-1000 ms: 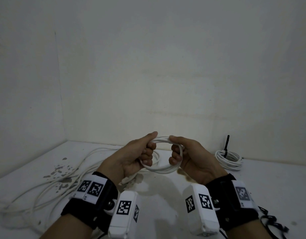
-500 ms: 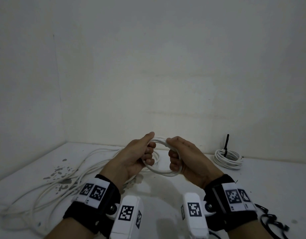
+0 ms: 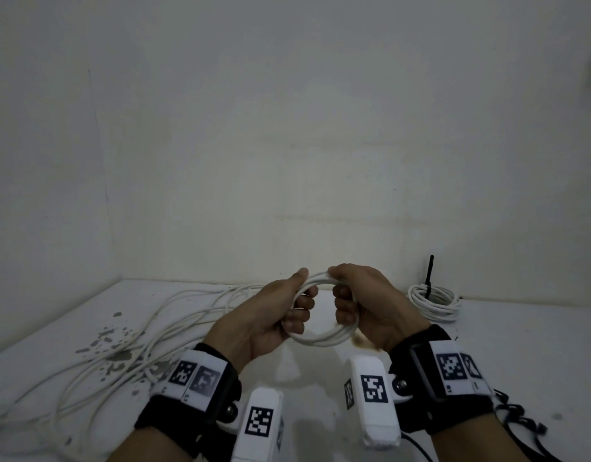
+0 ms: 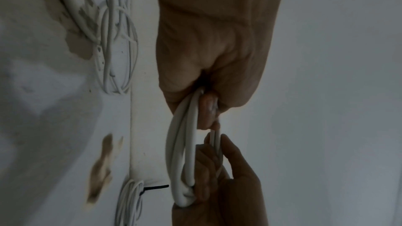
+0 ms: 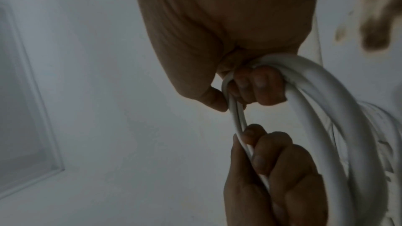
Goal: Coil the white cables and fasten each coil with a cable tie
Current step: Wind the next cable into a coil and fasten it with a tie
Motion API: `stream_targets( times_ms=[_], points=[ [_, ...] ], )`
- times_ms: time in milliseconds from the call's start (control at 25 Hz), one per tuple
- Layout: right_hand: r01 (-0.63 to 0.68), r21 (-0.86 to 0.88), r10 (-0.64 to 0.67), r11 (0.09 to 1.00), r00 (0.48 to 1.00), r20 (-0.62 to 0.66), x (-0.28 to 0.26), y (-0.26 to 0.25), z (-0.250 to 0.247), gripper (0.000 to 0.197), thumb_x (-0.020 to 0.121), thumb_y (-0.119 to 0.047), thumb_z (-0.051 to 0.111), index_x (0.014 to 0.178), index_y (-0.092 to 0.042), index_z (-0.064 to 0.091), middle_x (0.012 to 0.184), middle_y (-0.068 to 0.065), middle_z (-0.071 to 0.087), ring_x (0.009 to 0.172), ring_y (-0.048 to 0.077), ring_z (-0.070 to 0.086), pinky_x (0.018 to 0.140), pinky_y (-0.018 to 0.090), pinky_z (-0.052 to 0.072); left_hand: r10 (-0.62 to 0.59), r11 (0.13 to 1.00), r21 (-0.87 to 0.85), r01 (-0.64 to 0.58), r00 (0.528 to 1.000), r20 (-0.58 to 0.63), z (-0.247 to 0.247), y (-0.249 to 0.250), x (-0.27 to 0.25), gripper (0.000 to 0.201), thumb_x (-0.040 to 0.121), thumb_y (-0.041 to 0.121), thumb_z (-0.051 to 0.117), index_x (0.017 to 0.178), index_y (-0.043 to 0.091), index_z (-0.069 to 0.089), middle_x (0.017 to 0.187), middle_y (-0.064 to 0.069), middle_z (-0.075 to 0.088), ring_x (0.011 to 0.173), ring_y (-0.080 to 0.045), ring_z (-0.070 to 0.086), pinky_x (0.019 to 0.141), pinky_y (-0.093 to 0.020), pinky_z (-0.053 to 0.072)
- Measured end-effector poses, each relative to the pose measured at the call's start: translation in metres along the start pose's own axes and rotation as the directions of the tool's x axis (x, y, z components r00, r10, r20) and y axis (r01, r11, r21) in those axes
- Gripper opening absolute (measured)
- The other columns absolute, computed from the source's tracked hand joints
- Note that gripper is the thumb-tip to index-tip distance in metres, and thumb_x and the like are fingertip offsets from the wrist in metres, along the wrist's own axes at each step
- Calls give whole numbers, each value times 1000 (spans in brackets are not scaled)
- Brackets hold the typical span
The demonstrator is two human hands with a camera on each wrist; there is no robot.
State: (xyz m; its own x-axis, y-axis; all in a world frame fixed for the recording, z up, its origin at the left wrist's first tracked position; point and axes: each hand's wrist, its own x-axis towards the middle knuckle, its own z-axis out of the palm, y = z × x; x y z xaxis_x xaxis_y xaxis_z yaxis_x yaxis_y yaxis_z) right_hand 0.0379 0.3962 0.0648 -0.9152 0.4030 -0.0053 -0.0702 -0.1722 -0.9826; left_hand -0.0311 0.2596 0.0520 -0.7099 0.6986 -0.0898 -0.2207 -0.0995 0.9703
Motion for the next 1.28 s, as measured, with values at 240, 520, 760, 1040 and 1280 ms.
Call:
stream_targets(
  times_ms=[240,520,760,1040,1280],
  points=[
    [60,-115,-56,992,998,38,-11,-4,-2,18,96,-16,54,78,-13,51,57,2,38,46,16,32,47,28,33,-1,1000,-19,2,999,35,-3,4,-2,41,104,38,40,78,11,57,60,2,46,44,-10,36,43,-23,36],
    [5,-501,34,865,997,68,-22,3,-40,36,97,-43,57,101,-9,69,93,13,74,76,22,66,66,32,52,40,949,316,4,990,-133,13,-15,-2,35,99,35,40,71,16,48,52,7,25,44,-11,19,44,-23,19],
    [-84,-907,47,413,996,-71,-47,-34,-137,34,98,-43,54,95,-13,68,89,6,70,71,17,63,63,29,49,31,923,382,35,986,-165,40,-45,11,40,98,38,44,65,15,48,54,4,34,42,-12,21,42,-21,20],
    [-198,-969,389,-146,889,-240,-99,-43,-207,34,100,-38,51,107,-10,70,80,-1,68,69,18,66,58,22,51,-65,909,409,78,997,-45,102,-66,24,42,99,42,45,69,13,53,49,6,36,43,-12,27,44,-22,26],
    [-124,-978,329,-169,928,-174,-102,-20,-210,40,99,-41,53,101,-6,71,69,-1,61,57,10,54,52,19,45,-103,902,421,91,995,6,154,-76,34,42,99,42,44,70,13,51,47,7,35,45,-14,27,46,-24,27]
  ],
)
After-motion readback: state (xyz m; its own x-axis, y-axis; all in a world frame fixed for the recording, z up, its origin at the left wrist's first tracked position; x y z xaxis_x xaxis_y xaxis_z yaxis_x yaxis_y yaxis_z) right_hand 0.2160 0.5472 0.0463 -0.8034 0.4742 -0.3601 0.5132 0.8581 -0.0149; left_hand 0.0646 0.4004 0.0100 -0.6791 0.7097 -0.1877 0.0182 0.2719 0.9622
